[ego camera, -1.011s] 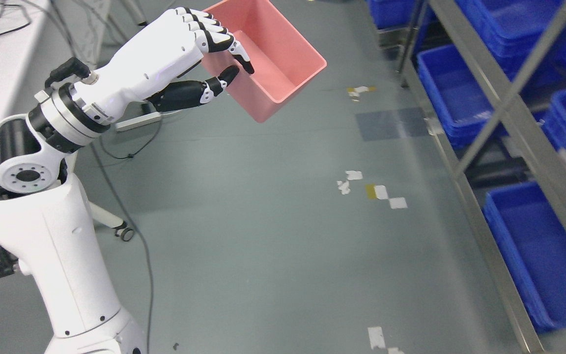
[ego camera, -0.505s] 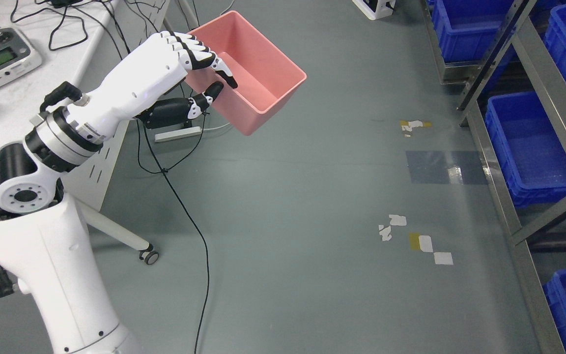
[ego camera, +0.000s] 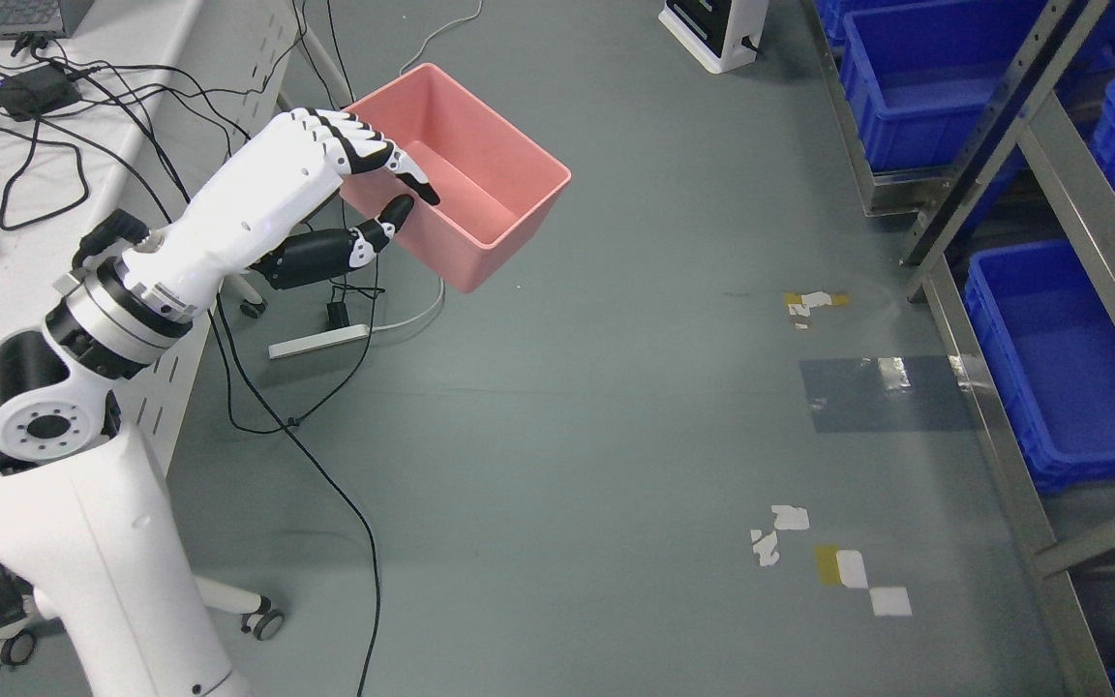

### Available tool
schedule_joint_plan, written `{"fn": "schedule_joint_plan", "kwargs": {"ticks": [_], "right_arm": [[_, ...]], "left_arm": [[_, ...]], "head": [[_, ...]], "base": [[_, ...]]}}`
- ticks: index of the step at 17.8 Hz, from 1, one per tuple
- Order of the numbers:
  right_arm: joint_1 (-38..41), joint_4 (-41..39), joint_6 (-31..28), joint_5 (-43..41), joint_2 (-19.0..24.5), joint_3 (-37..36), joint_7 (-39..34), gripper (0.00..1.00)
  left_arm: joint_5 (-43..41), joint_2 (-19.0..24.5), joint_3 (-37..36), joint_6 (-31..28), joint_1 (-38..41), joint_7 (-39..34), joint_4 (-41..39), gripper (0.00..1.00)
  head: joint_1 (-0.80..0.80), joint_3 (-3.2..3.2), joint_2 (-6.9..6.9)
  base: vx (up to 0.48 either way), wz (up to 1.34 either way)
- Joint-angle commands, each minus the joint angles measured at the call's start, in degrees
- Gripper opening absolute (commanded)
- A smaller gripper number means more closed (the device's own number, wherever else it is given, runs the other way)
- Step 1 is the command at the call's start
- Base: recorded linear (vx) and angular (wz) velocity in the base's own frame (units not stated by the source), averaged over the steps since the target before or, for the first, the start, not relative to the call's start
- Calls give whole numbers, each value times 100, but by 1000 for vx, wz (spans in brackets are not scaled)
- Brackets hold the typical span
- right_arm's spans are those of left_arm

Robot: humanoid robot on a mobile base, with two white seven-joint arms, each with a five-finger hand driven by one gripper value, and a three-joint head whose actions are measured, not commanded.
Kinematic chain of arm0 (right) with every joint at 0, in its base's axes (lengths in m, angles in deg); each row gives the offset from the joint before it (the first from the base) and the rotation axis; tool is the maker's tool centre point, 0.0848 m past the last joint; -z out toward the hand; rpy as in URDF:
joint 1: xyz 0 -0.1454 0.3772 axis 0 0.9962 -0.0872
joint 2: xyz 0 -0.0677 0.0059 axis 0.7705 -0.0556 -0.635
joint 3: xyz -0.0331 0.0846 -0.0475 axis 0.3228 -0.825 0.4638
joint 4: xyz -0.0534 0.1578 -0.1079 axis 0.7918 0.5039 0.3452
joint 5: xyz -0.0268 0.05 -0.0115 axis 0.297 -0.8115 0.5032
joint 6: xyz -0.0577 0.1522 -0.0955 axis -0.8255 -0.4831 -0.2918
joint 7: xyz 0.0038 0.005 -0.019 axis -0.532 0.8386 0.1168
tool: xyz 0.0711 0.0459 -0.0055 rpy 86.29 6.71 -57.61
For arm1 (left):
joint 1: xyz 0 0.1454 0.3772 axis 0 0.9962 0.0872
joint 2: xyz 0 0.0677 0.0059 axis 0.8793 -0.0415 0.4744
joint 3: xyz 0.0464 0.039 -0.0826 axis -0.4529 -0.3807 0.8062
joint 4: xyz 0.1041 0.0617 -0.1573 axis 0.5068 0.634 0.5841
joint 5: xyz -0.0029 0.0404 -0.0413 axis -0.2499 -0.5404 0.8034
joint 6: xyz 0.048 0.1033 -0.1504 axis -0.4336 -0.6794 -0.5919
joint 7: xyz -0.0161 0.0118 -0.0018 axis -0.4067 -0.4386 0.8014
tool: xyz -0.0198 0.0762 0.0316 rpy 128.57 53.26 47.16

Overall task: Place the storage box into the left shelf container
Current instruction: 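Hold the pink box in the left hand while the robot turns toward the shelf rack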

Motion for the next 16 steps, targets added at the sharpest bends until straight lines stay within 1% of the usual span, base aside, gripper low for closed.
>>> {"fn": "schedule_joint_plan", "kwargs": {"ticks": [1,3,13,16], "right_arm": [[-107,-100,3,0,-100,0,2,99],[-107,-100,3,0,-100,0,2,99],[-107,-100,3,0,-100,0,2,99],[-107,-100,3,0,-100,0,2,99]], "left_arm": [[-20,101,3,-3,192,-3,50,0],[-29,101,-129,-3,183,-3,59,0],[-20,101,-331,-3,113,-38,59,0],[-29,101,-507,-3,95,-64,59,0]], "head": [[0,0,0],[0,0,0],[0,0,0],[0,0,0]], "base": [[388,112],[382,144],[392,148],[385,-12]]}}
